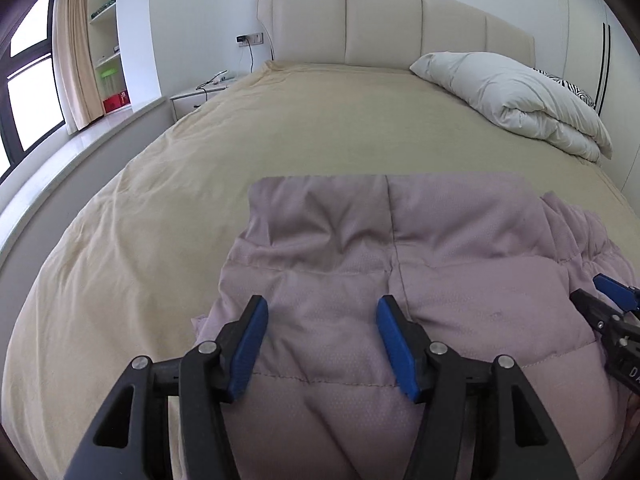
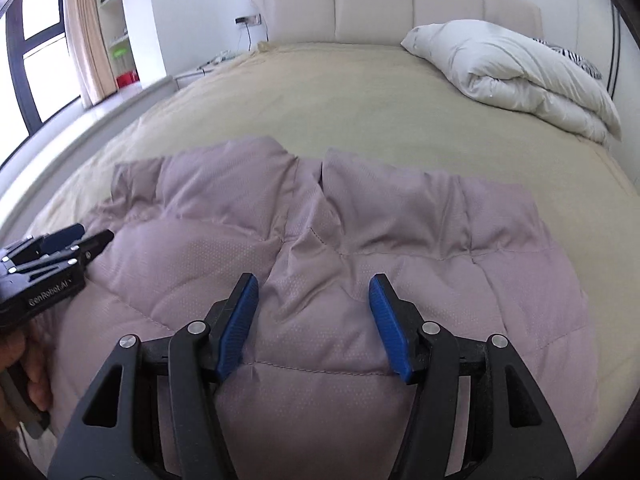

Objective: Fold large clothes

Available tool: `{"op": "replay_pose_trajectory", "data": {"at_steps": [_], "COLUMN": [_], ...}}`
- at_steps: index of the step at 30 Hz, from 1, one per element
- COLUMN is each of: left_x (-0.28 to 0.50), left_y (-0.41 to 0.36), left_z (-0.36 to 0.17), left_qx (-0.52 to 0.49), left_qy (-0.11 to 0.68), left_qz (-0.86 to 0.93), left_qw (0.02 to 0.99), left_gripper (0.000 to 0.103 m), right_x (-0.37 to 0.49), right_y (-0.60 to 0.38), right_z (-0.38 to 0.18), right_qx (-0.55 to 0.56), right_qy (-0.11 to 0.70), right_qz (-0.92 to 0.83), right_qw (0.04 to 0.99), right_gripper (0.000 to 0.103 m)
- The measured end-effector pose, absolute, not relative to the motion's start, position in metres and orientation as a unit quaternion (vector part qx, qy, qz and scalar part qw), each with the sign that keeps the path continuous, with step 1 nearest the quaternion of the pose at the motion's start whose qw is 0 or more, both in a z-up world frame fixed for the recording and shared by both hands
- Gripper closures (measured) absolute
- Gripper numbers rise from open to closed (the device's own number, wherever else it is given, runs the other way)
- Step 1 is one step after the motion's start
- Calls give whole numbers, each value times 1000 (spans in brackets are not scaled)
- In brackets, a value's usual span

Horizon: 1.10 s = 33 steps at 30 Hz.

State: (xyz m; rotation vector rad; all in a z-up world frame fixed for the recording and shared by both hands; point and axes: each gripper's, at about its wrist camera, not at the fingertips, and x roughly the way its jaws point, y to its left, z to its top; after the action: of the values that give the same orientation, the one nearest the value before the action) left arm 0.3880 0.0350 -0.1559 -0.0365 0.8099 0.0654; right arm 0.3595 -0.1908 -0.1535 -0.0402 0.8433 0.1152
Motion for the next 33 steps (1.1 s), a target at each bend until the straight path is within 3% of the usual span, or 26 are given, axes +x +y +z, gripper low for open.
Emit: {"op": "replay_pose_trajectory", "data": {"at_steps": [13,18,22,28,33], "left_x": [394,383,359,377,382], "left_y": [33,39,33,3,11], "left_z": [-177,-156,-122,-154,-167], "left_qx": [-28,-46,-65,3,-23], "left_qy": [387,398,354,392,385], "left_qz": [30,12,8,-2,-4], "left_qw": [921,916,933,920,923], "left_gripper": [41,42,42,39,37], "right_x": [366,347,324,341,338], "right_y": [-187,-234,-288,-341,-350], "right_z": [-185,-143,-111,-165,-190], "right_qx": [-42,49,47,42,59], "right_qy": [399,362,308,418,393], "right_qz": [49,72,-5,-86,-77], "right_qw": [915,928,950,904,914], "right_gripper": [45,45,45,45,45]}}
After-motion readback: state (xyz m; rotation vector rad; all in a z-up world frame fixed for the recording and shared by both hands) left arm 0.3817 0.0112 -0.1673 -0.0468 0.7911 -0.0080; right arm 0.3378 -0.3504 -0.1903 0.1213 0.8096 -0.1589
